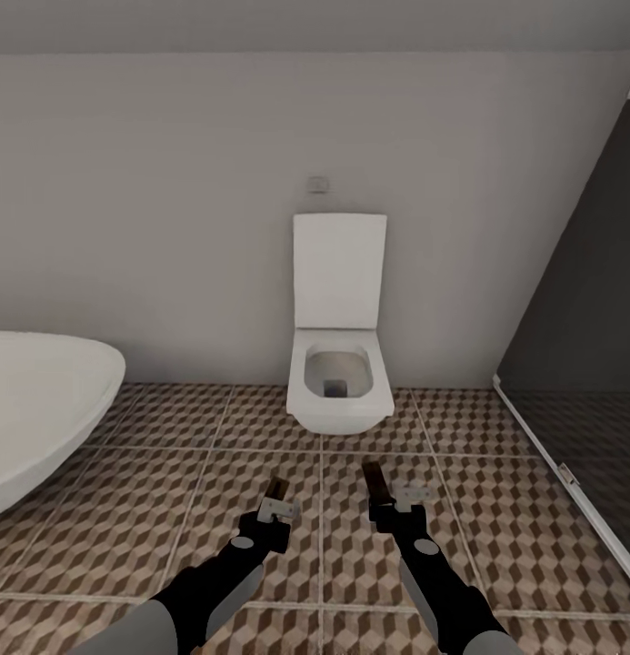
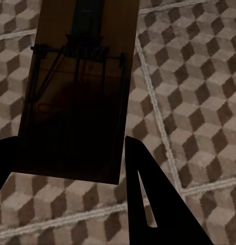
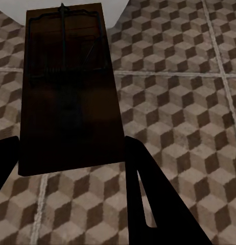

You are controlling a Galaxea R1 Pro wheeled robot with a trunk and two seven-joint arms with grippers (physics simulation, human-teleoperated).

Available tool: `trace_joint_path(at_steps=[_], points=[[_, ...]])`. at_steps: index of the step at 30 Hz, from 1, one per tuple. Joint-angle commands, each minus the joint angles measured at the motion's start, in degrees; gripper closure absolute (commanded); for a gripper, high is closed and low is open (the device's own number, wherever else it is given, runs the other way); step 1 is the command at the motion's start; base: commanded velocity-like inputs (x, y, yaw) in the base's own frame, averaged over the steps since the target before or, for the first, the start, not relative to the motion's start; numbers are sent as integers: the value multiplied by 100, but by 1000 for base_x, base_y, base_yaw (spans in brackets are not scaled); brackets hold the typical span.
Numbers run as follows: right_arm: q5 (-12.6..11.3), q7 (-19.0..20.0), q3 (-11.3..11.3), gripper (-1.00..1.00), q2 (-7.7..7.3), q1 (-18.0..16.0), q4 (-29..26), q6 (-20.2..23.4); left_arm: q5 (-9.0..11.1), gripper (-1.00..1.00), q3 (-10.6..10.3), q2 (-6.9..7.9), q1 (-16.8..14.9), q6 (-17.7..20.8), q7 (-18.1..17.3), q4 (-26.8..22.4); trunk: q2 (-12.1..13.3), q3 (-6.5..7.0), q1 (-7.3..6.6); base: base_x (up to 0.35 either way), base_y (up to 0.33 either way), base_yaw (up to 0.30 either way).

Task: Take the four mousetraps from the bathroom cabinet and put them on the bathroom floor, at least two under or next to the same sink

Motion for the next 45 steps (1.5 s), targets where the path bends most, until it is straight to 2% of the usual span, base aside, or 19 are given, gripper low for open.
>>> trace_joint_path(at_steps=[1, 13, 30, 45], points=[[-16, -42, 25, 100, -3, -2, -3, 10, 19, 100, -36, 5, -7, 23, 60, -11, -2, -14, -1, 0, 0, 0], [-16, -42, 25, 100, -3, -2, -3, 17, 19, 100, -35, 5, -6, 23, 59, -7, -2, -124, -1, 42, 0, 0], [-11, -42, 23, 100, -3, -2, -3, 14, 19, 100, -42, 5, -6, 23, 59, -12, -2, -281, -1, 177, 0, 0], [-8, -42, 20, 100, -3, -2, -3, 13, 19, 100, -68, 5, -9, 20, 61, -12, -2, -418, -1, 16, 0, 0]])
